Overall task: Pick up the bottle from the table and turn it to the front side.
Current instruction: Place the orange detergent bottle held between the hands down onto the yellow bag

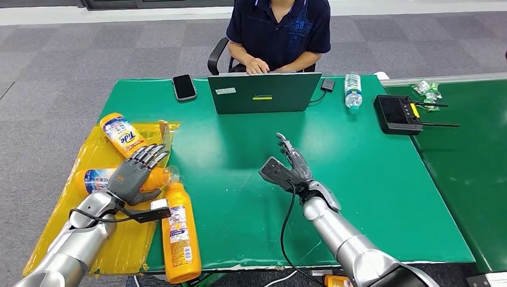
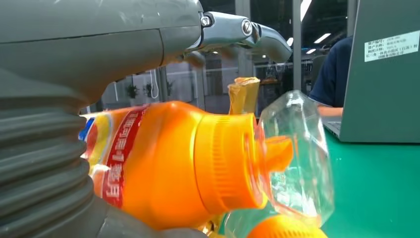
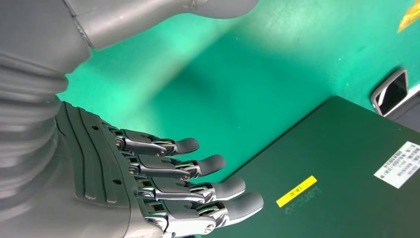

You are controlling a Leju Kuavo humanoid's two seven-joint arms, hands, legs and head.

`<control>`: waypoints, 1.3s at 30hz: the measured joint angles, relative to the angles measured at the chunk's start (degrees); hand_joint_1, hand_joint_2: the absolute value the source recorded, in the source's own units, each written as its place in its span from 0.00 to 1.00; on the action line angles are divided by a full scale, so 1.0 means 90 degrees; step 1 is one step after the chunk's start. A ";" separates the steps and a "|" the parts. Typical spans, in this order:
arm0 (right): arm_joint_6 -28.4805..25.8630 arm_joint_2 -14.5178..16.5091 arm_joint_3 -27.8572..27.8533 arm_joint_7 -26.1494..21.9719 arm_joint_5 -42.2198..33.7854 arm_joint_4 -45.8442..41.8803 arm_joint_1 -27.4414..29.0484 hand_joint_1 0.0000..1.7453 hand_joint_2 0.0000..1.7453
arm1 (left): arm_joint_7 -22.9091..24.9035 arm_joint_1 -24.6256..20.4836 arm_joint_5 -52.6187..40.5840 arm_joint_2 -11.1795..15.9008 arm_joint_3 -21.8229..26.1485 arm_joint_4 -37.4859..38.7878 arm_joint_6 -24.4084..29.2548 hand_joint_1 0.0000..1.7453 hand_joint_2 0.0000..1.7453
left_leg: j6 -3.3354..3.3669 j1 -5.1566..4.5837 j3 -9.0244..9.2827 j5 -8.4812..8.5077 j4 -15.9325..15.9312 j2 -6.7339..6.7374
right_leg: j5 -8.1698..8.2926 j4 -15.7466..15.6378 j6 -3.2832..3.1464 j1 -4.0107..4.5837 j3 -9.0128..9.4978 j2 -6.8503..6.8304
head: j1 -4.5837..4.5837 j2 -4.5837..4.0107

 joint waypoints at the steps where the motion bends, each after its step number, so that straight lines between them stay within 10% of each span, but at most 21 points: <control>1: 0.0000 0.0000 0.0000 -0.0007 -0.0003 0.0020 -0.0020 0.00 1.00 | 0.0025 -0.0012 -0.0009 0.0001 -0.0009 0.0000 0.0005 0.00 1.00 | 0.0000 0.0000 0.0000 0.0000 0.0000 0.0000 | 0.0000 0.0000 0.0000 0.0000 0.0000 0.0000 | 0.0000 0.0000; 18: -0.0251 0.0015 -0.0011 -0.0079 -0.0013 0.0059 -0.0071 0.00 1.00 | -0.0038 -0.0149 0.0295 0.0020 -0.0051 -0.0108 0.0213 0.00 1.00 | -0.0001 0.0000 0.0000 0.0001 0.0000 -0.0002 | 0.0000 0.0000 0.0000 0.0001 -0.0001 -0.0003 | 0.0000 0.0000; 39: -0.0169 -0.0479 -0.0856 0.0537 -0.0025 -0.2880 0.1679 0.00 1.00 | -0.0690 0.0348 0.2796 0.0126 0.0877 -0.2841 -0.1309 0.00 1.00 | -0.0004 0.0000 -0.0011 0.0003 0.0000 -0.0011 | 0.0001 -0.0002 -0.0002 0.0001 -0.0007 -0.0009 | 0.0000 0.0000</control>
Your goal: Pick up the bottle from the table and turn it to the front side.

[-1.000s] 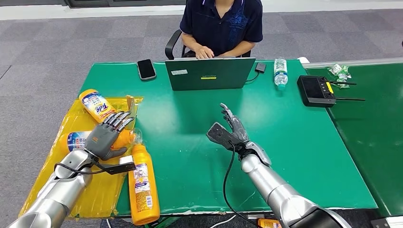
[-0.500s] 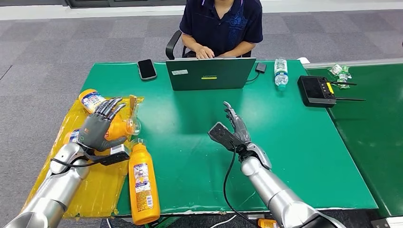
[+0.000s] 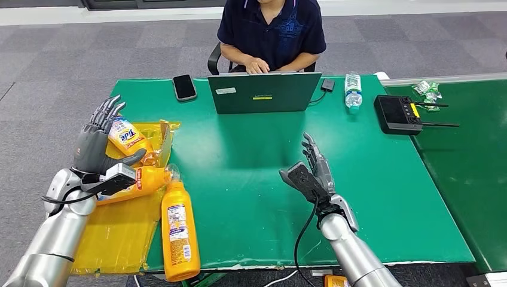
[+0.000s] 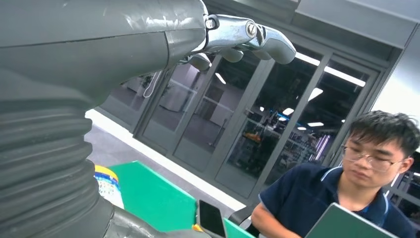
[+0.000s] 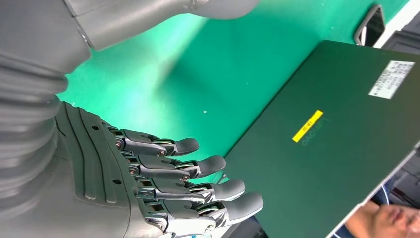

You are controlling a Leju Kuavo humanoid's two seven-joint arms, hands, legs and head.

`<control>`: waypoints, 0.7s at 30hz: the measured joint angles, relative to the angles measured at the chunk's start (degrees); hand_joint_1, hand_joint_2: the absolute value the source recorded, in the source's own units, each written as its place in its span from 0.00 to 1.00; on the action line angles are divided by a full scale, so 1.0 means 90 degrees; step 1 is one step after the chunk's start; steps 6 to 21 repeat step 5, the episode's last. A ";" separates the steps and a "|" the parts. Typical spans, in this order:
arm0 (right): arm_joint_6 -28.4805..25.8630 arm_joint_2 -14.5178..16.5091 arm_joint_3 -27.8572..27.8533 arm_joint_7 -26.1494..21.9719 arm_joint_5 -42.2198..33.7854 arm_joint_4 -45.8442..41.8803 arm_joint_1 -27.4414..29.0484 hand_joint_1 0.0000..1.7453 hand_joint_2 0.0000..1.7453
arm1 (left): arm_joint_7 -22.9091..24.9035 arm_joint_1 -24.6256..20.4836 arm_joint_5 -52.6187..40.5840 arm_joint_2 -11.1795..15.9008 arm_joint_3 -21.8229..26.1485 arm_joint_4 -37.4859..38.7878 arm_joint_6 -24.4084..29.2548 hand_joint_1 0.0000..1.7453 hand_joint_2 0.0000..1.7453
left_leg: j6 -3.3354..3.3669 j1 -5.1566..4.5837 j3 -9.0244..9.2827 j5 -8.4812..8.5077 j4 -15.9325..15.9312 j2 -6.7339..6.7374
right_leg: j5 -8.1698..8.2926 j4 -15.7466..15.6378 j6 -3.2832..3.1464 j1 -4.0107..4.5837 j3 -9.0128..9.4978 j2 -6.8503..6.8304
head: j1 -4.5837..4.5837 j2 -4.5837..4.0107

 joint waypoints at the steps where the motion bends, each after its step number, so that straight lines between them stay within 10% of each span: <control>1: 0.0004 -0.0006 -0.0017 0.0001 0.0000 -0.0049 0.0020 0.00 1.00 | -0.0001 0.0008 0.0006 -0.0001 0.0007 -0.0030 -0.0004 0.00 1.00 | 0.0000 0.0000 0.0000 0.0000 0.0000 0.0000 | 0.0000 0.0000 0.0000 0.0000 0.0000 0.0000 | 0.0000 0.0000; 21: 0.0006 -0.0022 -0.0092 0.0026 0.0002 -0.0232 0.0113 0.00 1.00 | -0.0046 0.0059 0.0240 -0.0007 0.0082 -0.0146 -0.0168 0.00 1.00 | -0.0001 0.0000 0.0002 0.0002 0.0000 0.0001 | 0.0001 0.0001 -0.0002 0.0000 0.0000 0.0000 | -0.0001 0.0000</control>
